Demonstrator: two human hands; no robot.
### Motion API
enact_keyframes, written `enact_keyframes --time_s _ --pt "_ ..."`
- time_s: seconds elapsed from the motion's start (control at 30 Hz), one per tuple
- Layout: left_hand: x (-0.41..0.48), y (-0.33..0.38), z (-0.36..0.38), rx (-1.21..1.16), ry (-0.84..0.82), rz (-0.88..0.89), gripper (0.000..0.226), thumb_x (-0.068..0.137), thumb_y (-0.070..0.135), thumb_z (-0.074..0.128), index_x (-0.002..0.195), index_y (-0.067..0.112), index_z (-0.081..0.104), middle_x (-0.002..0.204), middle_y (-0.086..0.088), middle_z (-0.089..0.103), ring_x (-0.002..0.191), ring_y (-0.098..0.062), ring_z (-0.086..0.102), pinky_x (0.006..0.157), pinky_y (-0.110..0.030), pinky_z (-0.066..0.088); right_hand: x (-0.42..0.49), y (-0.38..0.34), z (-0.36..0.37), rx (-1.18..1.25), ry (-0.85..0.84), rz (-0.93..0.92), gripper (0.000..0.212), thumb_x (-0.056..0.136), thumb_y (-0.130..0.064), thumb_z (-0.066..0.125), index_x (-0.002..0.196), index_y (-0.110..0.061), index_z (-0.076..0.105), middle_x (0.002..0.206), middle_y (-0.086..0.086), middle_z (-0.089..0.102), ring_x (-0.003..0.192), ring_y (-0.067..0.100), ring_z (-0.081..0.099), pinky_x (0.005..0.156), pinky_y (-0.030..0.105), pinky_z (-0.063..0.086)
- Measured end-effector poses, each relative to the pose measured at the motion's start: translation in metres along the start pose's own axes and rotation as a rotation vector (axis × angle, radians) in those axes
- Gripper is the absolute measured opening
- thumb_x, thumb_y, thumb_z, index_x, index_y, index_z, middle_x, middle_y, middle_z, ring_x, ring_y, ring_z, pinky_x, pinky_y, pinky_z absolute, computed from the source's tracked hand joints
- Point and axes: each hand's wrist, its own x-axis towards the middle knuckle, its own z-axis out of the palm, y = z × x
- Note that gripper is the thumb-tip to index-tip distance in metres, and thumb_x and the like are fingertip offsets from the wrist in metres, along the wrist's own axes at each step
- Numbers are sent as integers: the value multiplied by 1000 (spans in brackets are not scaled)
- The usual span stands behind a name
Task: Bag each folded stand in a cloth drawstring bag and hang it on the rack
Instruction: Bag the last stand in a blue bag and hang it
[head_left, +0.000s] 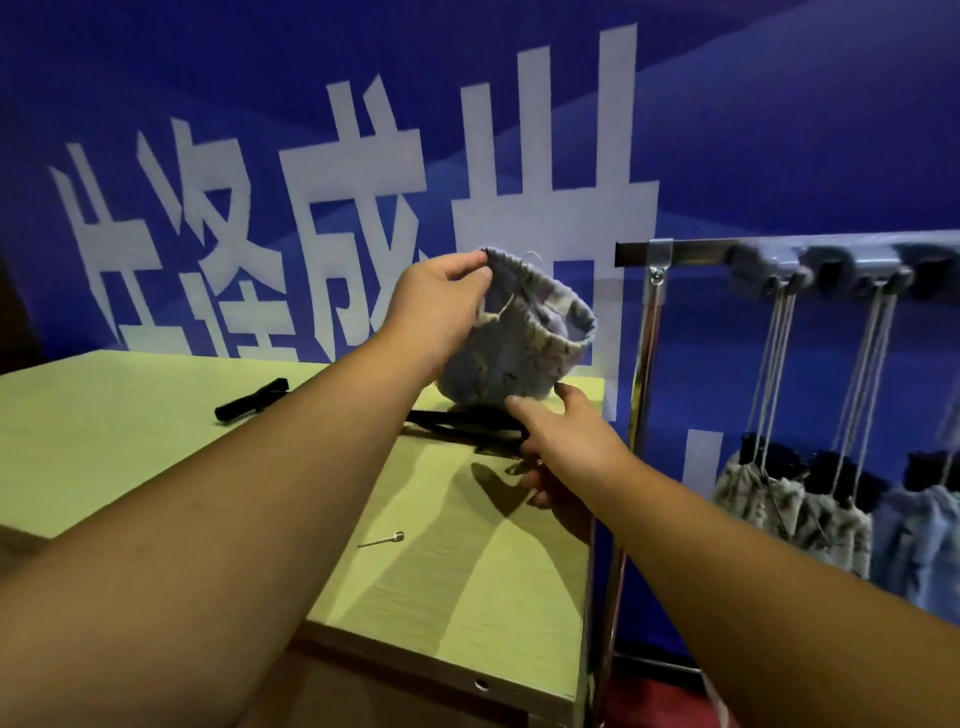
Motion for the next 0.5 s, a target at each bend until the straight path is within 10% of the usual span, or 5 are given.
enact_keyframes --time_s 0.23,0.5 --pt "-38 53 -14 13 2 21 12 99 23 71 101 29 81 104 8 76 104 -16 69 96 -42 61 -41 -60 -15 286 82 111 72 94 -83 50 130 -23 65 111 10 78 88 30 80 74 46 68" --pt "-91 119 -31 76 -81 60 36 92 7 70 119 28 61 106 1 64 96 -22 65 84 -41 60 -99 -113 -48 318 159 -6 50 100 -65 53 123 -25 69 109 8 79 93 33 79 77 50 67"
